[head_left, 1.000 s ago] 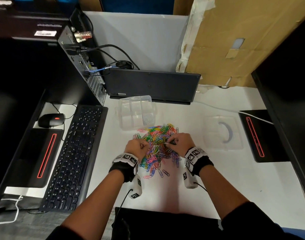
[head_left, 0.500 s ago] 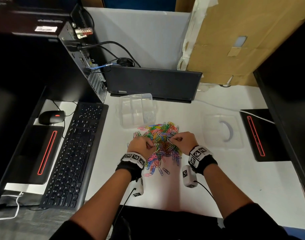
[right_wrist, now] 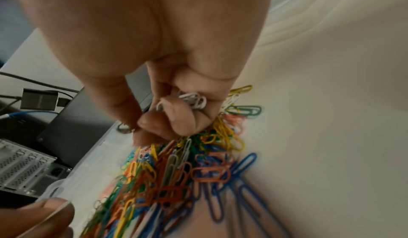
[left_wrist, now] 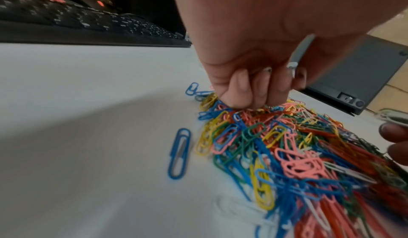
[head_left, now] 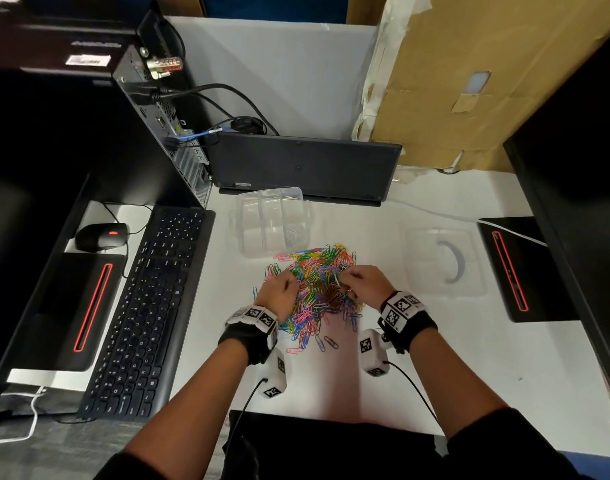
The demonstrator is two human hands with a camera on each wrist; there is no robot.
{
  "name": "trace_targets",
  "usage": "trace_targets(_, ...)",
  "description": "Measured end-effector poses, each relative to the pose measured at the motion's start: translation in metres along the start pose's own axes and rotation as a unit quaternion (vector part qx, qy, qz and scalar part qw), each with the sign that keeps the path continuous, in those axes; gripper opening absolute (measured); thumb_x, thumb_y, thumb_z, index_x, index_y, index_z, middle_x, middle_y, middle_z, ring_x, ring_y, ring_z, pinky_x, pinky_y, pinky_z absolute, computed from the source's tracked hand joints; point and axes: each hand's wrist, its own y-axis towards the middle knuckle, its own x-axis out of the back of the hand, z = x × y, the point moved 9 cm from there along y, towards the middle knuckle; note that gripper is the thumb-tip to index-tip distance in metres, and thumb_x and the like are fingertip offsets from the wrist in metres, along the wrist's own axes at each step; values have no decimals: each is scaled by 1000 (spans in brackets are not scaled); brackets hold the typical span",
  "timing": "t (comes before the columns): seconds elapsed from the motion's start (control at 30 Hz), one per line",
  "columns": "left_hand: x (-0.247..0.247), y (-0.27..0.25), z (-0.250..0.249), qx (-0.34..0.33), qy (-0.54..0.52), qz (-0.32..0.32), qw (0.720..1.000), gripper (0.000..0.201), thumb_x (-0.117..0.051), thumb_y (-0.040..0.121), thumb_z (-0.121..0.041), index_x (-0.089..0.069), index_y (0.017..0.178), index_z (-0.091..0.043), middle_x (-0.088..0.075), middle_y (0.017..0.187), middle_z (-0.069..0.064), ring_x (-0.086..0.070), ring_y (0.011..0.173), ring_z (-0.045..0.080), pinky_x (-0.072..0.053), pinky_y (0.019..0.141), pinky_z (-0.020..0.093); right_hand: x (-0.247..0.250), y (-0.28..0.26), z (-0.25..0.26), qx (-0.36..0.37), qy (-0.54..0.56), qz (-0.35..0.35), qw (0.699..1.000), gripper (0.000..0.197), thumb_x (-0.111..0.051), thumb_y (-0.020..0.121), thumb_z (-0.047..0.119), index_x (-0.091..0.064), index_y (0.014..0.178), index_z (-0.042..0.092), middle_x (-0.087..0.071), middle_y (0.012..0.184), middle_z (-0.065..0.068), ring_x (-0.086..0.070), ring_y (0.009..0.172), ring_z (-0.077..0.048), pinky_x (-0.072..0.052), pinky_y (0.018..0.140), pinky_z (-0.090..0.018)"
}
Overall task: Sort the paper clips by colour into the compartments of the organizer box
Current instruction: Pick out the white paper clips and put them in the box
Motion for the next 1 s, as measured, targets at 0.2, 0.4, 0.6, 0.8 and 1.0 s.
trace_targets(0.2,1,-5,-6,-47,-27,-15,998,29,-47,100,-18,-63,77,-11,-52,66,-7,-45,58,8,-36,56,16,-5,-5,-1,-4,28,19,999,9,-67,86,9,-71,79,10,-72,68,2,-54,48,-10,-44,50,-23)
trace_targets(0.4,-5,-6,-6,-35,-98,3,995,26,-46,98,-11,-71,97,-19,-58,61,-5,-49,44,-3,-37,50,10,-11,-11,-1,-26,146,19,989,20,-57,89,2,-62,70,4,-65,66,-12,-46,52,-19,-34,44,-24)
trace_targets(0.6,-13,-2,-4,14,-139,-16,990,46,-44,94,-42,-43,61,-10,-42,58,3,-35,56,17,-29,58,32,-20,-14,9,-15,112,56,992,28,-55,93,13,-75,75,7,-64,65,-11,-46,48,-15,-33,44,-23)
trace_targets(0.8,-11,4,-11,-48,-77,-26,995,25,-47,99,-23,-72,97,-22,-72,87,6,-62,73,22,-49,70,31,-23,-21,17,10,96,103,990,30,-48,99,13,-75,94,2,-61,66,-6,-46,49,-12,-34,47,-22)
trace_targets(1.0,-11,-7,-22,-90,-111,3,990,21,-60,94,-30,-76,94,-16,-49,49,-22,-43,51,-1,-33,57,9,-30,-22,19,42,52,129,989,25,-53,99,14,-76,90,11,-60,63,1,-46,52,-10,-37,50,-21)
